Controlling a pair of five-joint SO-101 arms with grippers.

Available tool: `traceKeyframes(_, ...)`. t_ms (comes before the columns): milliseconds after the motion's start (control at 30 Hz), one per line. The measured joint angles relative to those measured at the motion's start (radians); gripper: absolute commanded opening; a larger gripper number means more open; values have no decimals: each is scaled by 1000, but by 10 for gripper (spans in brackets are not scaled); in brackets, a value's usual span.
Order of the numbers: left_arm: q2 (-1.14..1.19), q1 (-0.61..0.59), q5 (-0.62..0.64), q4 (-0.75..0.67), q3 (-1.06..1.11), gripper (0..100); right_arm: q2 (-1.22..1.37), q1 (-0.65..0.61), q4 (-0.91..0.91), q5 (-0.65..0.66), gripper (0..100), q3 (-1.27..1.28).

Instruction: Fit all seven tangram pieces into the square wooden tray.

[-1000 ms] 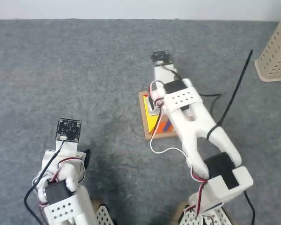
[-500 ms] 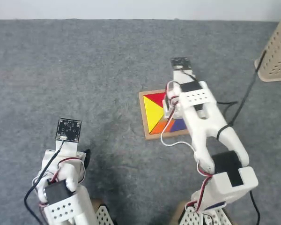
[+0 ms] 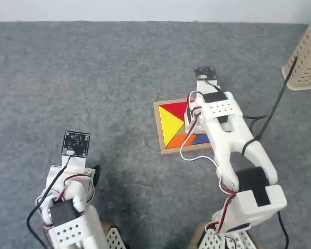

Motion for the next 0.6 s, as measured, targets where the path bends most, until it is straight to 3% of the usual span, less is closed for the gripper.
traceKeyframes(400, 0, 0, 0, 0, 0, 280, -133, 38, -3, 0, 6, 109)
traceKeyframes(600, 0, 0, 0, 0, 0, 280, -278, 40, -123, 0, 6, 307)
